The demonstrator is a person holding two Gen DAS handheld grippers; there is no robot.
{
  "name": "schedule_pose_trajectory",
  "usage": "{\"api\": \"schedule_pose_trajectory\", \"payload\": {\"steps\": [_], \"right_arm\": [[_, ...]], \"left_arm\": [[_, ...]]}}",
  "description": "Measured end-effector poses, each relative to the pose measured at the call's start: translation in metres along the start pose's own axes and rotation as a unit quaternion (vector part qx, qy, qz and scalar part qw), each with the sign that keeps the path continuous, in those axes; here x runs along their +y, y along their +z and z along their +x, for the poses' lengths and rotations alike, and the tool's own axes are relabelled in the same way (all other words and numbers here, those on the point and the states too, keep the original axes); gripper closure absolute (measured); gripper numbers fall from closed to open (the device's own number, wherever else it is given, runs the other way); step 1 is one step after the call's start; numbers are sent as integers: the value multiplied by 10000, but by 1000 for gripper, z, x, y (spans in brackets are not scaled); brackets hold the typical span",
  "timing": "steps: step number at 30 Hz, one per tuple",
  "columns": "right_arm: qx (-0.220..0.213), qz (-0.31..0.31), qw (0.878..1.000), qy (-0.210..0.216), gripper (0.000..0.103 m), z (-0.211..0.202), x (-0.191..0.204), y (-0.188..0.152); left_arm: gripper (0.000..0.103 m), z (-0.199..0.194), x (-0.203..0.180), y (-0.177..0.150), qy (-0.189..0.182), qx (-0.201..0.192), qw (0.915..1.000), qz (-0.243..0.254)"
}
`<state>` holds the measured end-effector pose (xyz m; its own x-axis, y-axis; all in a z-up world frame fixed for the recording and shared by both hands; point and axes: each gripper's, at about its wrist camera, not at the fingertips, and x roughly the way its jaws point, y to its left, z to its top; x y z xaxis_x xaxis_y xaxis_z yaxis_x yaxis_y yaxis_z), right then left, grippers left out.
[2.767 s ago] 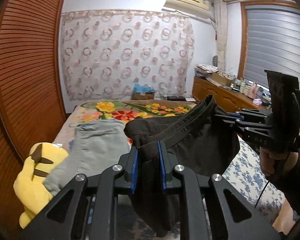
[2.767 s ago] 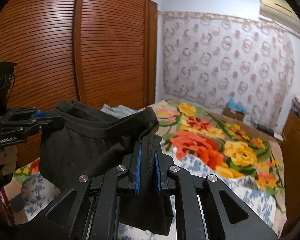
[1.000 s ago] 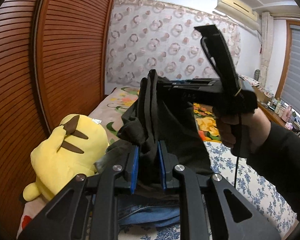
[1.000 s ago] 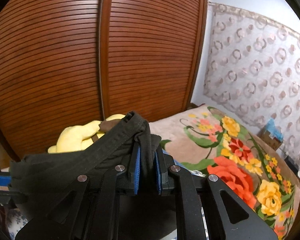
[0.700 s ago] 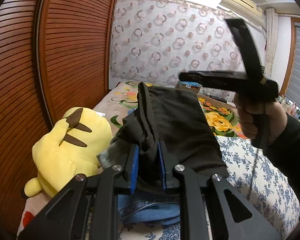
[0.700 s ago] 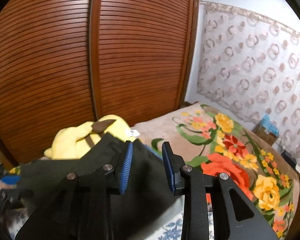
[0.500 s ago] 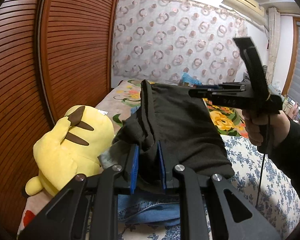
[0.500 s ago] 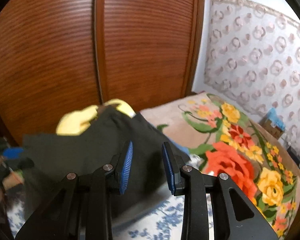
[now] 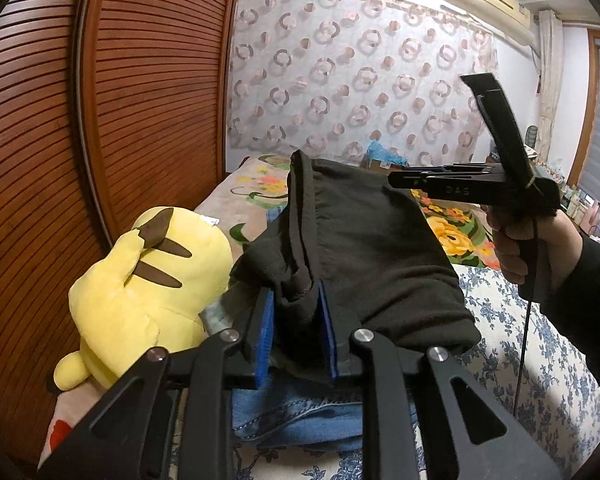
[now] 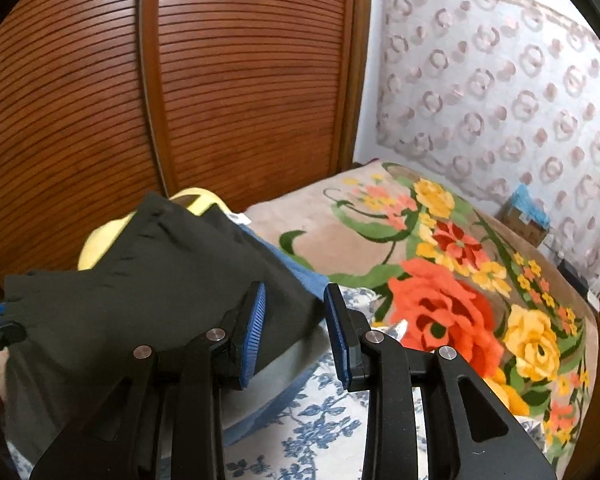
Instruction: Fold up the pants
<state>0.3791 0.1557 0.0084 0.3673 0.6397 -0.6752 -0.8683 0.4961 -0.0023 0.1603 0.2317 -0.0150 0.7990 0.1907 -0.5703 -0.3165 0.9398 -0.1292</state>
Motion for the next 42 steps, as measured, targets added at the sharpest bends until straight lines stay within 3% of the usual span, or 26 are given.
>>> {"api": "schedule_pose_trajectory", "payload": {"steps": [2, 4, 9, 16, 19, 42], "right_arm": [[-64, 3, 9999, 84, 73, -5, 6, -1], [-98, -16, 9998, 187, 73, -9, 14, 0], [-137, -127, 9990, 402, 73, -14, 37, -4], [-185, -121, 9982, 563, 64, -23, 54, -10], [-182, -112, 9980, 597, 56, -26, 61, -13], [-180, 73, 9989, 428, 23, -52, 93, -47]], "left_arm": [[75, 0, 0, 0, 57, 0, 10000, 21], [60, -1, 1, 0, 141, -20, 9999, 20], [45, -5, 5, -1, 199, -36, 9998, 31], [35, -12, 14, -1, 301, -33, 9995, -9], [35, -14, 15, -3, 317, 24, 9995, 14], [34, -38, 16, -15, 574, -25, 9983, -5]]}}
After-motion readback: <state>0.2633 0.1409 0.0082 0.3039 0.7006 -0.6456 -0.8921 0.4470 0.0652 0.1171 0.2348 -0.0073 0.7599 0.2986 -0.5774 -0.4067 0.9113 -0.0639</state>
